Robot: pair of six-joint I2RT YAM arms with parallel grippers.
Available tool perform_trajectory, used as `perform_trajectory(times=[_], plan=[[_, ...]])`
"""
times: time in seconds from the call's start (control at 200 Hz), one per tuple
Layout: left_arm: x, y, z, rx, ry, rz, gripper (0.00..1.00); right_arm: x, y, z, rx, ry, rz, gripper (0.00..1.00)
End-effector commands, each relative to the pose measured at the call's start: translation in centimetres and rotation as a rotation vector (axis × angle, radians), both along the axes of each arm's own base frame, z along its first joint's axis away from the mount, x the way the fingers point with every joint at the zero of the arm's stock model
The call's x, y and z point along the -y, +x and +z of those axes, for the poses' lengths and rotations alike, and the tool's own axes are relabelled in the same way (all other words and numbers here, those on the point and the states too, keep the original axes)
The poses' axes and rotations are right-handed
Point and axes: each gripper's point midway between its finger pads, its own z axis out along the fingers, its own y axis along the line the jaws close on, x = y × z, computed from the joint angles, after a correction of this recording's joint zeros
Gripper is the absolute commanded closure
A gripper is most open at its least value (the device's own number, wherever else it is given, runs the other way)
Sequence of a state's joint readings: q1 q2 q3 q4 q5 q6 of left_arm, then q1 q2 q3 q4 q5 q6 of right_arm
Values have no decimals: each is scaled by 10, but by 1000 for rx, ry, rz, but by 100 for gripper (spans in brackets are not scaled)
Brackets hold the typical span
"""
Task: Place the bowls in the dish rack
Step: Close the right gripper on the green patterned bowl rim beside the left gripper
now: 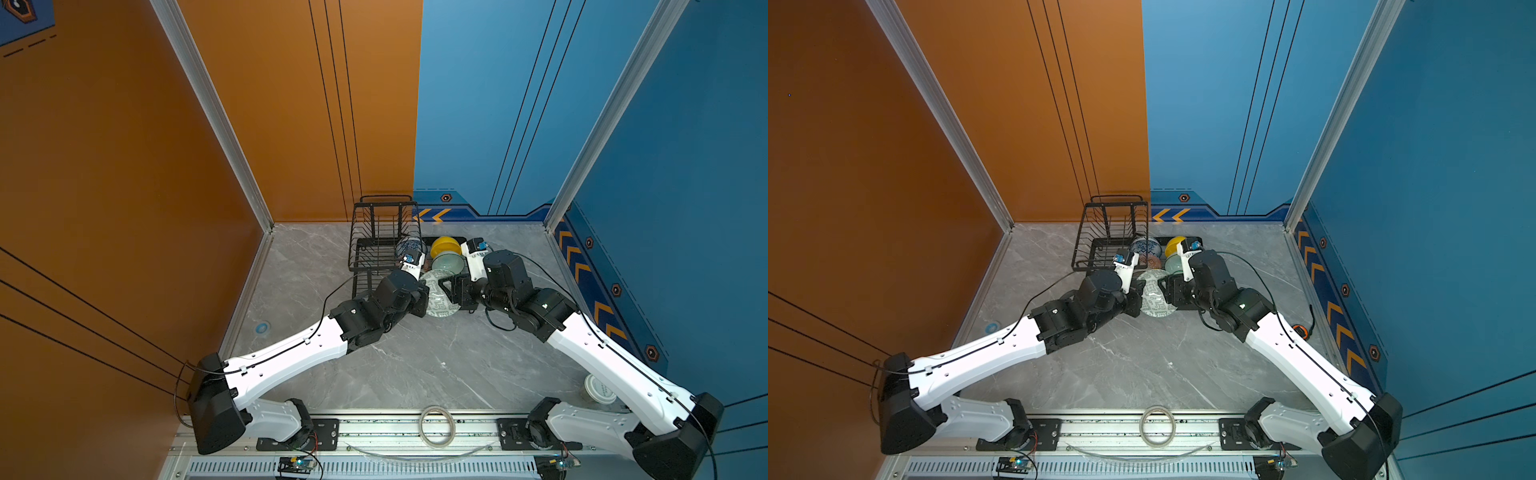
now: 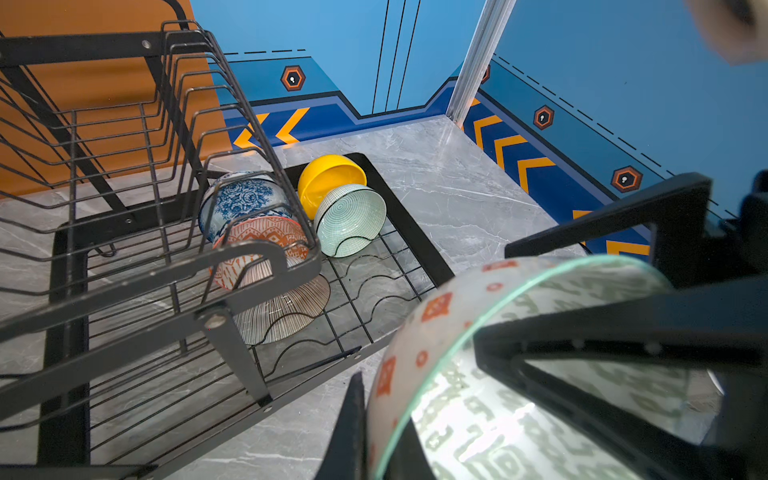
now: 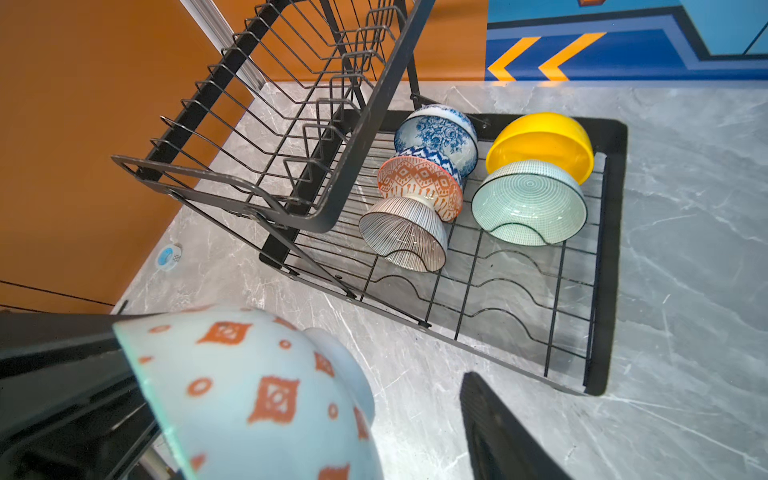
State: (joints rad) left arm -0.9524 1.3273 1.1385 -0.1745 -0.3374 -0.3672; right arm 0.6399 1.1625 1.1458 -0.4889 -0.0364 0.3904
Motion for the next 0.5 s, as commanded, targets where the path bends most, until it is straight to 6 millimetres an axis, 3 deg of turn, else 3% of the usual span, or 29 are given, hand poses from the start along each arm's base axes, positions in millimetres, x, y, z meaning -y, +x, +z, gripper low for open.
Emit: perform_trajectory(times=[0.0,0.19,0.386,0.496], plan=[[-5,4,23,44,-80,31,100,-3,3,-6,-6,-8,1,38],[-4,5,21,37,-79,29,100,-5,2,-11,-25,-18,16,50],[-3,6,21,33,-78,25,100,-8,2,-16,-38,-24,27,54],[-3,6,21,32,-78,23,100,-9,2,-18,-43,-29,31,66]])
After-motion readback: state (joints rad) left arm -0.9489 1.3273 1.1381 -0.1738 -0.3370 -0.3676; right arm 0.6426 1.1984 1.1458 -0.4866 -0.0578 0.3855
